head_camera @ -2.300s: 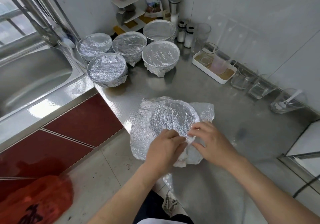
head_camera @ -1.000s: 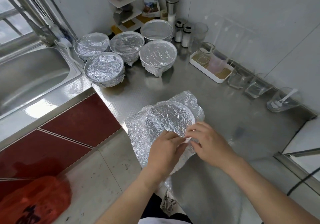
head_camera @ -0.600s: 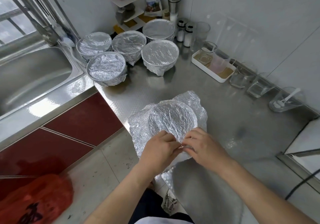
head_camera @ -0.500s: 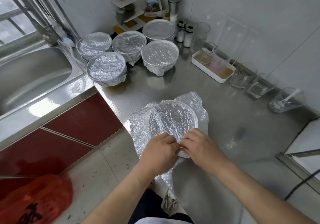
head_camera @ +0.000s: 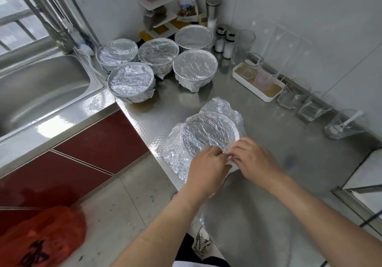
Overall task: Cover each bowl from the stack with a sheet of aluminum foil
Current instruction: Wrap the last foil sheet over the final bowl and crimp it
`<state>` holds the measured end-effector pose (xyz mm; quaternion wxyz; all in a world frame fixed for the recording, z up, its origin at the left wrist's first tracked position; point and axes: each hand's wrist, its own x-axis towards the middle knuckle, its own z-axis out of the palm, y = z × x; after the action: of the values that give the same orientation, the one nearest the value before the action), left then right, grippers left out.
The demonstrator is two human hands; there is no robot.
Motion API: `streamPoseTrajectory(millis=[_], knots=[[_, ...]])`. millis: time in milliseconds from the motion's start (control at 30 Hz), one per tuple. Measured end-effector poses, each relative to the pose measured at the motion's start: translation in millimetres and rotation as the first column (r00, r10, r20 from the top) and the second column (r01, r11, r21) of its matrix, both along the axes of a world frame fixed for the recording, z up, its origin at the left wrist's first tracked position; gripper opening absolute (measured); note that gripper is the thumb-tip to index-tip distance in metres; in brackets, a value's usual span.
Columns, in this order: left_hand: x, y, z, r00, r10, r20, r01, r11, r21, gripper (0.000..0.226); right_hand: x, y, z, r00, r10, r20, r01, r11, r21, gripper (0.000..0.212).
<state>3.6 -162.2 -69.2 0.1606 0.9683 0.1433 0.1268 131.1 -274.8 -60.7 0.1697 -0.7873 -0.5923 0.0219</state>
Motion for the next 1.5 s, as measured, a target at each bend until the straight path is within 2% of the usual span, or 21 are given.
streamPoseTrajectory(millis=[133,267,433,567,767,967,1133,1367,1500], knots=[[-10.3,22.0,2.6,0.999,-0.046,0.013,0.047,0.996,-0.08,0.012,-8.3,-3.7,-1.2,0.999,-0.006,-0.049,0.007,1.0,0.025,0.015],[-23.2,35.6,-2.6,0.996,-0.083,-0.017,0.081,0.991,-0.105,0.018,-20.1,-1.4,-4.9,0.996,0.019,-0.089,-0.013,0.998,0.069,0.008],[-22.8,36.7,-8.0,0.995,-0.102,0.015,0.102,0.995,-0.006,0.035,-27.7,3.8,-12.8,0.998,0.022,-0.056,-0.017,0.997,0.08,0.011],[-21.5,36.8,-10.1,0.987,-0.159,0.01,0.157,0.982,0.106,0.028,-30.7,9.5,-18.3,1.0,0.025,0.016,-0.026,0.995,0.099,0.014],[-8.3,34.3,-6.9,0.981,-0.177,0.073,0.166,0.977,0.136,0.033,-18.4,18.9,-18.4,0.993,0.078,0.084,-0.085,0.993,0.079,0.026],[19.0,27.7,-7.9,0.997,-0.072,0.032,0.072,0.997,0.009,0.04,6.3,18.3,-6.9,0.998,-0.002,0.07,0.0,1.0,0.026,0.02],[23.0,49.0,3.7,0.991,-0.118,0.066,0.127,0.983,-0.136,0.036,20.8,15.5,4.8,0.993,-0.113,-0.018,0.114,0.992,0.056,0.019],[5.0,73.8,2.2,0.973,-0.229,0.029,0.231,0.963,-0.137,0.021,2.5,20.6,-1.8,0.985,-0.048,-0.168,0.057,0.997,0.05,0.012],[0.6,71.8,-3.7,0.976,-0.211,0.051,0.215,0.97,-0.111,0.029,-4.0,23.4,-10.9,0.994,-0.025,-0.11,0.03,0.999,0.042,0.012]])
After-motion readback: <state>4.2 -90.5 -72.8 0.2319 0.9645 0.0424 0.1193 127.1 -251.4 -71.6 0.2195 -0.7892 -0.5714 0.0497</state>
